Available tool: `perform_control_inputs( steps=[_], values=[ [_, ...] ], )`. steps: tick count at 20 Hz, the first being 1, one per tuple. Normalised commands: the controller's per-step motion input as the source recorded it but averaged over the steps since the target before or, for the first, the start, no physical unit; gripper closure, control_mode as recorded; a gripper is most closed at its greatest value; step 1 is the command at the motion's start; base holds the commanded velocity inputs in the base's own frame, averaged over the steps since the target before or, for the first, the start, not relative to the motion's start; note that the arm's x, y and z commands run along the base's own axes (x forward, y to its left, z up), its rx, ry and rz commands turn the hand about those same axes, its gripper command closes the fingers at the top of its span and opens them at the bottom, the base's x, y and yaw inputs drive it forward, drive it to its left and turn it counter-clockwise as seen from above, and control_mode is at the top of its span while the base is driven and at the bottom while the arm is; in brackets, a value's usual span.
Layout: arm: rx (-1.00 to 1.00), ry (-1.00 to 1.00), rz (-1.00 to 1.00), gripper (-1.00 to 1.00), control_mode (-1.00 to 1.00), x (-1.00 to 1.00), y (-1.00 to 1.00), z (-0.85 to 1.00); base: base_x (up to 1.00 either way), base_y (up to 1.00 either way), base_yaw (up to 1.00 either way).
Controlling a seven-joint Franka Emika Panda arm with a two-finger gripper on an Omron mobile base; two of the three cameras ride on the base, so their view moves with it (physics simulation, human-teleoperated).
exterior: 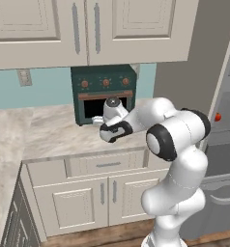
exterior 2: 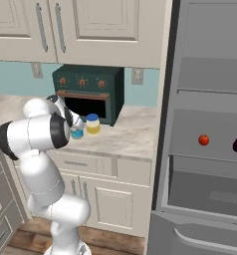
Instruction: Place the mayonnaise and mayonnaise from the counter to the top shelf of the fridge. If the existing items in the fridge are on the top shelf, move them to other shelves.
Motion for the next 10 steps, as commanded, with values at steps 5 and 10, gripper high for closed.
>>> perform_control_inputs(
  steps=[5, 10],
  values=[
    [-0.03, 0.00, 0.00, -1.00, -1.00, 0.37, 0.01, -0.14, 0.00, 0.00, 0.00],
    [-0.03, 0.00, 0.00, -1.00, -1.00, 0.30, 0.03, -0.11, 0.00, 0.00, 0.00]
  ],
)
